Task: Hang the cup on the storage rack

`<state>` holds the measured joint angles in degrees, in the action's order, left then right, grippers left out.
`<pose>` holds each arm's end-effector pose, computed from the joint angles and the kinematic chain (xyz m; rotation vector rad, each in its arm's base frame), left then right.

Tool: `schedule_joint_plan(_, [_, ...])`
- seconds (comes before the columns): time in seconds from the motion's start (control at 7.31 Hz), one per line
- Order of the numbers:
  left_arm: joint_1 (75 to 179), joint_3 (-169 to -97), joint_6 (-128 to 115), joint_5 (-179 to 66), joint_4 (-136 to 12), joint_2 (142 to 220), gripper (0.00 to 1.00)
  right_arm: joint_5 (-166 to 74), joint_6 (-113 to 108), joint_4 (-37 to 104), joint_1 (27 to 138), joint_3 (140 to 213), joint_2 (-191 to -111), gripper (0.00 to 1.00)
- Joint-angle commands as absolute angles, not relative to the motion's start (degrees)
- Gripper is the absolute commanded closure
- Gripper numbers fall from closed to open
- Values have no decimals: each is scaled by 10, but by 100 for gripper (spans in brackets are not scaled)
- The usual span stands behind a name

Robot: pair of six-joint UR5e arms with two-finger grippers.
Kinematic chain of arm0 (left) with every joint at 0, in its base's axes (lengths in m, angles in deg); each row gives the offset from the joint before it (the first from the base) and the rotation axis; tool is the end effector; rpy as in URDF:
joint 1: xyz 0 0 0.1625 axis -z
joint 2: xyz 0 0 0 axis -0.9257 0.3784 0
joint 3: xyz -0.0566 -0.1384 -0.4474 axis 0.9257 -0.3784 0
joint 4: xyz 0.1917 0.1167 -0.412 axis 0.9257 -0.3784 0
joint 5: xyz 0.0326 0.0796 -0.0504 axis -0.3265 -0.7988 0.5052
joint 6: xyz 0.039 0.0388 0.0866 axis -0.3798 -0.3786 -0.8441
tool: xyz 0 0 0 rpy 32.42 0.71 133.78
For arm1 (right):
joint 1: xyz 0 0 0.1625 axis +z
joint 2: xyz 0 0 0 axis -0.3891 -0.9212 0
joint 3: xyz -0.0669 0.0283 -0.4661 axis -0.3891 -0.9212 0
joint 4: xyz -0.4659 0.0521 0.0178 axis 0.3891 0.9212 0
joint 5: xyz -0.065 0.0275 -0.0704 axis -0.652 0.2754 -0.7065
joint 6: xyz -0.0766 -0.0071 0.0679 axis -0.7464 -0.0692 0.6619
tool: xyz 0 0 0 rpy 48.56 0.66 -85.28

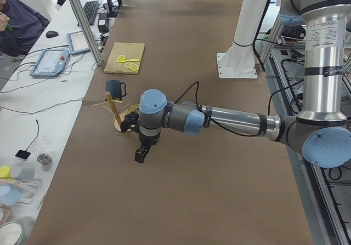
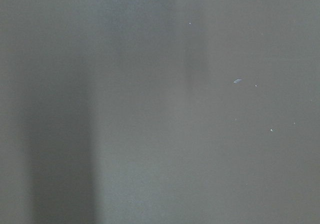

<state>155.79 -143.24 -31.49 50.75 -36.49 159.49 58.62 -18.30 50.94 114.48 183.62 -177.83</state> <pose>-0.0505 -0.5412 0.6254 0.2112 0.6623 0.2665 0.0838 -0.4913 0.6848 0.0038 -0.6610 0.0338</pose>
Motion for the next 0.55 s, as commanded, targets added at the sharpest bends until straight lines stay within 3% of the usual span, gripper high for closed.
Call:
schedule_joint_plan(0.0, [1564,-1412,-317,513,-286,1598,1,586,-183,510,1145,1833,-1778,0])
schedule_joint_plan(0.41, [1569,-1392,-314,577,-304,1570,1,589,-185,511,1145,1831,-1778,0])
